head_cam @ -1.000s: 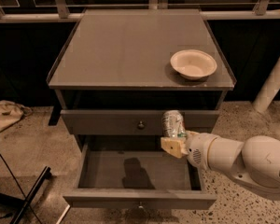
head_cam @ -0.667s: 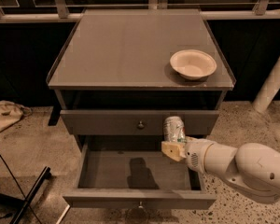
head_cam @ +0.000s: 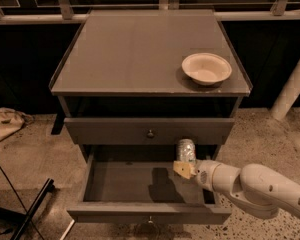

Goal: Place 7up can into middle drawer

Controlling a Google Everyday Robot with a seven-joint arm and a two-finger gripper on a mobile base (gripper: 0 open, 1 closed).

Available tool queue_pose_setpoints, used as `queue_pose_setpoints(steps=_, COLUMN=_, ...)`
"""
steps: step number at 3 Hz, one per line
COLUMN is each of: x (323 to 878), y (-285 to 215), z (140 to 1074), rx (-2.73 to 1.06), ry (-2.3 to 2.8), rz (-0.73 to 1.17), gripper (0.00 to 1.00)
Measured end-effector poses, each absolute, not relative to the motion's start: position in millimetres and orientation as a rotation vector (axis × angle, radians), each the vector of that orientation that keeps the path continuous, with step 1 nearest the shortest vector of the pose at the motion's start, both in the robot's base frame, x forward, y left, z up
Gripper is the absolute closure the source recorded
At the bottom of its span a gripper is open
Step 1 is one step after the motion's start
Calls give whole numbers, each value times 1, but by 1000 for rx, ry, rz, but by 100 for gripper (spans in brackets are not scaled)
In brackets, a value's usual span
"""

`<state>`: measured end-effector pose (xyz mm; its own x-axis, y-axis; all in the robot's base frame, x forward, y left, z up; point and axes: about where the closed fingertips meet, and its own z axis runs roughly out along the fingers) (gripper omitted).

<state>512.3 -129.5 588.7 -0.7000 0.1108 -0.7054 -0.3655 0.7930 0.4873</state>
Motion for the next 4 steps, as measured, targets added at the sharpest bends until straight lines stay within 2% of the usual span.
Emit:
queue_pose_setpoints(steps=2, x=529, y=-139, z=503, rx=-70, ry=2336, rz=838, gripper=100)
queue_pose_setpoints(steps=4, x=550, y=-128, z=441, rx=-113, ry=2461, rz=817, gripper=100)
